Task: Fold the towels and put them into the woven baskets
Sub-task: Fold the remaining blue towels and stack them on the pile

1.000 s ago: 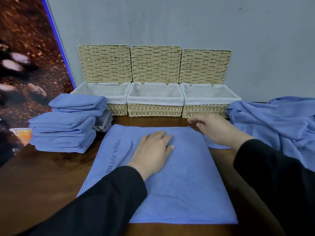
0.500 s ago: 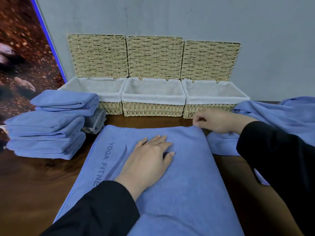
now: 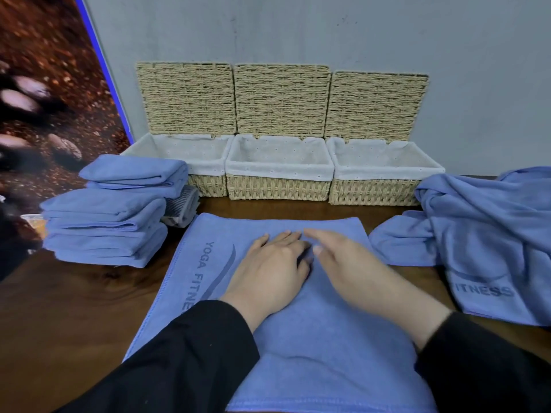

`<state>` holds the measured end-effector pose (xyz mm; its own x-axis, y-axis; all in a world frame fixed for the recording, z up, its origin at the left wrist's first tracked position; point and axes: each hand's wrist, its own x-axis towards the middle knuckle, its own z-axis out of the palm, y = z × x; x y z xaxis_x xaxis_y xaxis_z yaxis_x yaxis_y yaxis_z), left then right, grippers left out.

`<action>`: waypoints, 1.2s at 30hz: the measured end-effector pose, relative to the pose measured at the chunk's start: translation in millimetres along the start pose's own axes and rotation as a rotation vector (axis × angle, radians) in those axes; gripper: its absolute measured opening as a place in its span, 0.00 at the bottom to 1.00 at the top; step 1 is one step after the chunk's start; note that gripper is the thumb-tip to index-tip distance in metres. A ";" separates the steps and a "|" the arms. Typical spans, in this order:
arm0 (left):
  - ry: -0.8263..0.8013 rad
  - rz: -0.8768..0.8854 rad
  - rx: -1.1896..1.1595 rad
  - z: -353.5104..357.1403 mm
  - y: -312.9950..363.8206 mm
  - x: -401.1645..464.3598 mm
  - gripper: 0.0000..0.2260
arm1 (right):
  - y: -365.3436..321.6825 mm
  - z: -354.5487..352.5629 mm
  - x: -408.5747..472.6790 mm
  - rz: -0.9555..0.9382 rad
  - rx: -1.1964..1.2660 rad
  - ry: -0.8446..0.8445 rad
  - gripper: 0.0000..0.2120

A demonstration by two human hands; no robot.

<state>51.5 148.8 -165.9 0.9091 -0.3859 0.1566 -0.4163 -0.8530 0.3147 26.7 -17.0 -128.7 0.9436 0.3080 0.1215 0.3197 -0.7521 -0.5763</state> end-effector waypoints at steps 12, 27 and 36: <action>-0.201 0.008 0.149 -44.5 -31.0 -57.8 0.28 | 17.9 26.0 -35.5 -0.035 -0.440 -0.169 0.49; -0.245 0.034 0.246 -43.7 -33.2 -114.4 0.38 | -4.2 24.2 -100.8 -0.333 -0.290 -0.301 0.35; 0.006 0.249 -0.077 -28.5 -10.1 -165.9 0.13 | -13.8 19.8 -123.1 -0.302 -0.046 -0.282 0.12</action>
<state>-95.4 231.5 -168.4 0.7784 -0.5783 0.2440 -0.6273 -0.7024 0.3364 -95.6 -32.9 -151.7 0.7482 0.6616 0.0497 0.5882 -0.6267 -0.5111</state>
